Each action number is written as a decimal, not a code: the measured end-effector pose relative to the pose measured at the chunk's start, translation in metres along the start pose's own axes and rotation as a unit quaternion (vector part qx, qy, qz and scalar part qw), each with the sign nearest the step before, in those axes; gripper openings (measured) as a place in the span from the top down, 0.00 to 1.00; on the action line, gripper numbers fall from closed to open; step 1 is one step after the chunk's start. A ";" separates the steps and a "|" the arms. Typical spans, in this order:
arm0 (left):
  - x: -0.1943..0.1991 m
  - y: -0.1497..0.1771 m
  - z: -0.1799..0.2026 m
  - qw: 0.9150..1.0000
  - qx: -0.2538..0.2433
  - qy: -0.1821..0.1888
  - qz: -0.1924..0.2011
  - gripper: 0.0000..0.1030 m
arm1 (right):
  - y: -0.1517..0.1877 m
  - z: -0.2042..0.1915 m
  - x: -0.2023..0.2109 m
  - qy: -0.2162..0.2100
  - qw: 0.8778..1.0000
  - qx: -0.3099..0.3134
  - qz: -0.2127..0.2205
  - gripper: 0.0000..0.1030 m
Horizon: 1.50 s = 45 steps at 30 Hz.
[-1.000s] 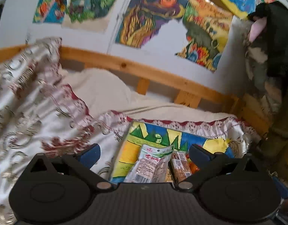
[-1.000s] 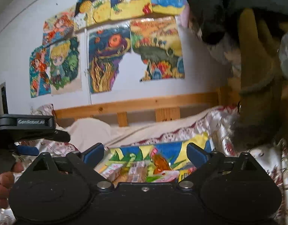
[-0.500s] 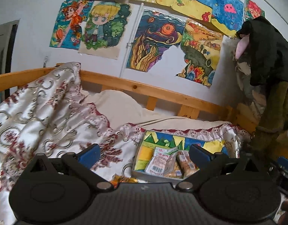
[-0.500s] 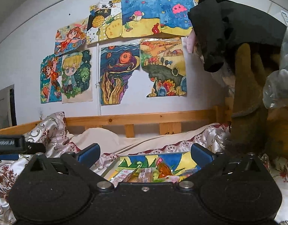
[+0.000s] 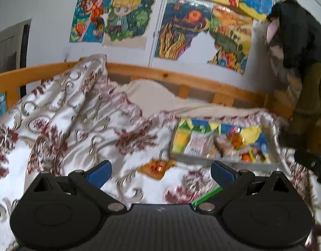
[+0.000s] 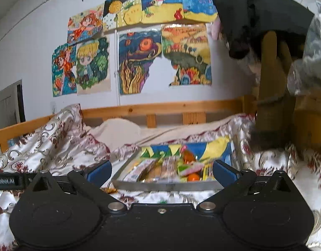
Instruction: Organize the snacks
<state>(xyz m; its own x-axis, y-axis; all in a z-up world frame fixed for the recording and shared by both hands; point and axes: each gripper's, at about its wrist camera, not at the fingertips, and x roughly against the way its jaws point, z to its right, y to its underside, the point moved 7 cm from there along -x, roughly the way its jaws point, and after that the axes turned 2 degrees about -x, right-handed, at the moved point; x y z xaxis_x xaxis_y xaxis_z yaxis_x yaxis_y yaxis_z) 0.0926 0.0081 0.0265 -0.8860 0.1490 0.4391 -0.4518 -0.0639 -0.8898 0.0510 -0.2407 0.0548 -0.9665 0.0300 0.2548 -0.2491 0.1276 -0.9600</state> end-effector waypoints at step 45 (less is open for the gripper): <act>-0.100 0.041 -0.021 0.988 -0.067 -0.071 -0.117 0.00 | 0.093 -0.009 -0.063 -0.005 0.988 -0.036 -0.153 0.01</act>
<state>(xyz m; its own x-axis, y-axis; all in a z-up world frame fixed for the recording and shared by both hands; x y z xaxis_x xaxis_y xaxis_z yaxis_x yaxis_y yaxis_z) 0.1648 0.0114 -0.0568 -0.7689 0.0032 0.6394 -0.6367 0.0878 -0.7661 0.0893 -0.2219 -0.0496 -0.8471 -0.0308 0.5305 -0.5253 0.1994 -0.8272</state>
